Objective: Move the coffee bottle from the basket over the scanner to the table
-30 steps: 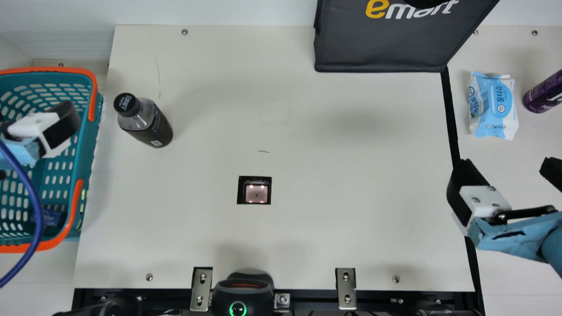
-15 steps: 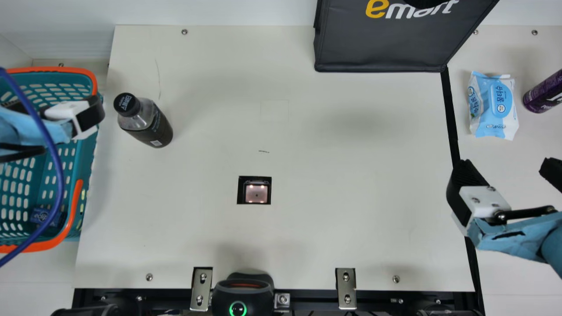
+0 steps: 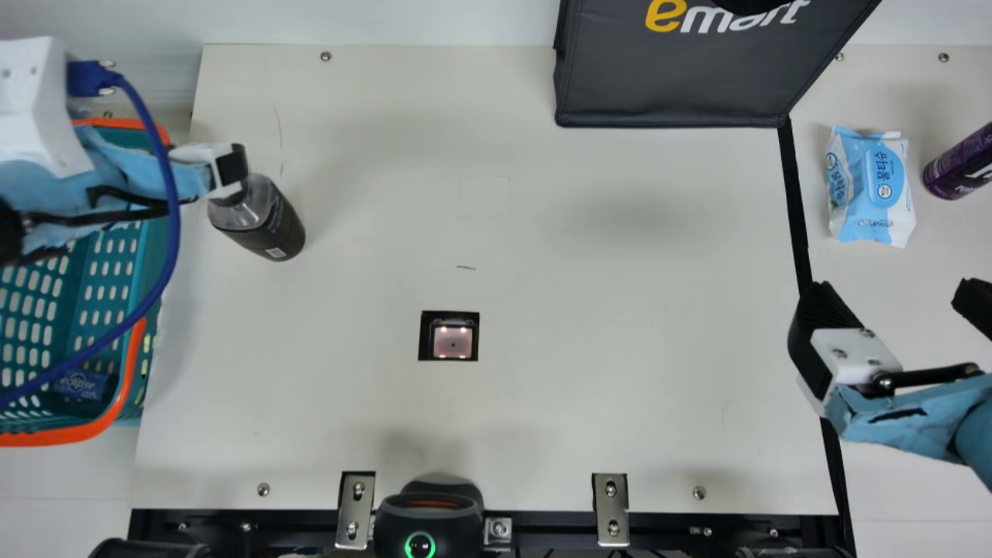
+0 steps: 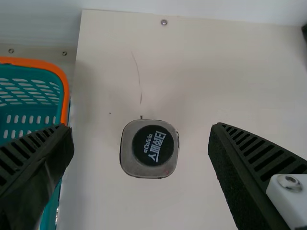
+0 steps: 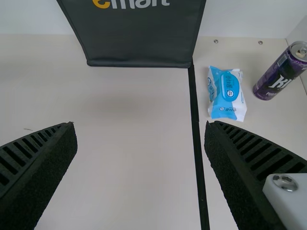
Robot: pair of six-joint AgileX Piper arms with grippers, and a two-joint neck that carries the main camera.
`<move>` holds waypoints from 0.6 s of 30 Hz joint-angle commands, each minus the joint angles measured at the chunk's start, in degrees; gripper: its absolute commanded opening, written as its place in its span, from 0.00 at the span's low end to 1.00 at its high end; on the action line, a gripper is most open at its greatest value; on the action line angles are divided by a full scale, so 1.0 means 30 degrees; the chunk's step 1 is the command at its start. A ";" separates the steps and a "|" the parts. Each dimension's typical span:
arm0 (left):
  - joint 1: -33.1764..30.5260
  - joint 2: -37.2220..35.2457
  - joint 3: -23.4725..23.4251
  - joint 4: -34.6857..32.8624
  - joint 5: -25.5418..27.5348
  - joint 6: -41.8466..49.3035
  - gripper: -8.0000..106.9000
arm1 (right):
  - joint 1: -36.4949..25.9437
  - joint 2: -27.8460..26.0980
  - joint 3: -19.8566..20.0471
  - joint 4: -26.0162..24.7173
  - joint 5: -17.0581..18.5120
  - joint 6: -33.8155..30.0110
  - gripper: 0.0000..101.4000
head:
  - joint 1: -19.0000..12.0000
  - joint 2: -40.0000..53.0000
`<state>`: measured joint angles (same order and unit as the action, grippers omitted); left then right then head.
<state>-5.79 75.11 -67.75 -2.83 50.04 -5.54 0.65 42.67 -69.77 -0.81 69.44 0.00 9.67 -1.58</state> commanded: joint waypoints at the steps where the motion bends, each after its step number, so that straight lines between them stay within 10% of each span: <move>1: -0.0201 0.0338 0.0160 0.0225 -0.0437 -0.0260 0.85 | 0.0000 0.0000 0.0000 0.0000 0.0000 0.0000 0.94 | -0.0582 0.0001; 18: -0.1003 0.1587 0.2649 0.1583 -0.4255 -0.1658 0.85 | 0.0000 0.0000 0.0000 0.0000 0.0000 0.0000 0.94 | -0.0582 0.0001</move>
<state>-8.76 79.78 -60.09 1.91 38.09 -10.38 0.65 42.67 -69.77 -0.81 69.44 0.00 9.67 -1.58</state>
